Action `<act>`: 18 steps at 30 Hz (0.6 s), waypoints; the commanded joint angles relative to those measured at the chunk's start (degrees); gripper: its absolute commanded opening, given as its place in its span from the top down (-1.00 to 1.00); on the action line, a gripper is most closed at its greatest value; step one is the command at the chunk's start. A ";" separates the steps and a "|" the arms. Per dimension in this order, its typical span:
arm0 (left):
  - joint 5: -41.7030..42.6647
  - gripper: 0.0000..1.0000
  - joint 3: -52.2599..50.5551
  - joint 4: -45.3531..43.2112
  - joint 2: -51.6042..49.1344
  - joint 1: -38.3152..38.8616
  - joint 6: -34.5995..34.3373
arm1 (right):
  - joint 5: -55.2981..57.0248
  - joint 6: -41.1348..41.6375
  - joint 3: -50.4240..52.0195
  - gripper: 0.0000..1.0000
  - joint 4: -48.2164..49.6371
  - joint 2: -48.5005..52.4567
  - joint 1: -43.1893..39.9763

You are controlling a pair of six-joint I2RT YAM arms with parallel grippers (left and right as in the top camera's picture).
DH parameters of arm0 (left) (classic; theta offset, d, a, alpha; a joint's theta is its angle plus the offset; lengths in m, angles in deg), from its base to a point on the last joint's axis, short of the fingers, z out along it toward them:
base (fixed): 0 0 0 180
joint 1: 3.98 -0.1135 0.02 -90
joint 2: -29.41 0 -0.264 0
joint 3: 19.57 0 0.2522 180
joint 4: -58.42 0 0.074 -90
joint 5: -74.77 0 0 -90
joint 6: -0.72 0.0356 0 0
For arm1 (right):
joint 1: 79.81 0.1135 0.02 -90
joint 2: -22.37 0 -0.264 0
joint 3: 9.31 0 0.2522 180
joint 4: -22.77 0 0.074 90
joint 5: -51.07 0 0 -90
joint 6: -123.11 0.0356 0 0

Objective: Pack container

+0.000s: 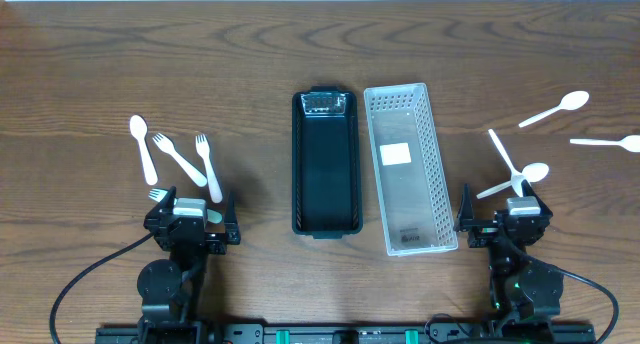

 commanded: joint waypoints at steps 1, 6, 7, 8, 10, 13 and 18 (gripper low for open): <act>1.22 -0.96 -0.85 1.92 0.37 0.28 -0.70 | 0.39 -0.50 0.09 -0.98 -0.24 -0.37 0.57; 1.22 -0.96 -0.85 1.95 0.37 0.28 -0.70 | 0.39 -0.50 0.09 -0.99 -0.24 -0.37 0.57; 1.22 -0.96 -0.85 1.95 0.37 0.28 -0.70 | 0.39 -0.50 0.09 -0.98 -0.24 -0.37 0.57; 1.22 -0.96 -0.85 1.92 0.39 0.28 -0.70 | 0.39 -0.50 0.09 -0.98 -0.24 -0.37 0.57; 1.22 -0.96 -0.85 1.95 0.37 0.28 -0.70 | 0.39 -0.50 0.09 -0.98 -0.24 -0.37 0.57; 1.22 -0.96 -0.85 1.86 0.37 0.28 -0.68 | 0.35 -0.44 0.09 -0.98 -0.17 -0.37 0.57; 1.22 -0.96 -0.85 1.75 0.37 0.28 -0.70 | 0.37 0.46 0.09 -0.99 -0.24 -0.37 0.57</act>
